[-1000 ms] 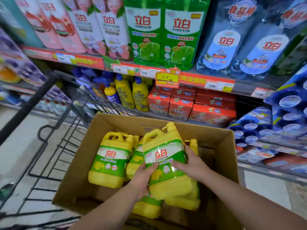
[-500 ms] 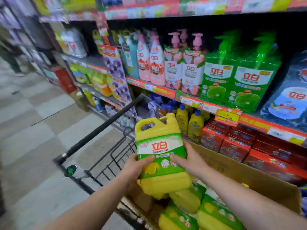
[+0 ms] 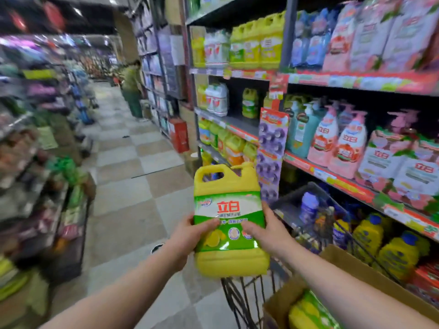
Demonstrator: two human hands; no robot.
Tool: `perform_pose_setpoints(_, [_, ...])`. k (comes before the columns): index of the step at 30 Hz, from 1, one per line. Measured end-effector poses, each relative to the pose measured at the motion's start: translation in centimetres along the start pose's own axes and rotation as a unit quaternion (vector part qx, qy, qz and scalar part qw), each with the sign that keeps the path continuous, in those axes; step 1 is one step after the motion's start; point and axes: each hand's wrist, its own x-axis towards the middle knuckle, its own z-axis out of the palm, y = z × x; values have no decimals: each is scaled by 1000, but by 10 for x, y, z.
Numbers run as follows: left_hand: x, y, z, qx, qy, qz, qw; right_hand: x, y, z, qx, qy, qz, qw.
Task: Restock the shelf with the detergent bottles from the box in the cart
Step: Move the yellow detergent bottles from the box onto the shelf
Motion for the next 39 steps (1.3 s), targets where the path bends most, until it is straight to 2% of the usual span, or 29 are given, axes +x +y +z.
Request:
perform_pose_setpoints(5, [10, 34, -121, -1, 28, 41, 999, 54, -46, 116, 12, -37, -55, 998])
perform_pose_setpoints(8, [19, 47, -184, 3, 50, 58, 997, 81, -66, 176, 32, -59, -61, 996])
perform_pose_setpoints(14, [50, 52, -265, 2, 91, 52, 994, 128, -92, 248, 19, -107, -52, 993])
perform_pose_setpoints(20, [100, 58, -311, -1, 119, 27, 993, 196, -101, 293, 33, -145, -42, 988])
perform_pose_setpoints(27, [219, 84, -358, 16, 153, 18, 988, 328, -93, 339, 71, -162, -22, 984])
perform_pose_setpoints(34, [364, 126, -364, 8, 135, 11, 991, 480, -104, 328, 67, -156, -23, 985])
perform_pose_setpoints(39, [448, 150, -364, 17, 108, 8, 994, 555, -102, 319, 71, -139, -9, 988])
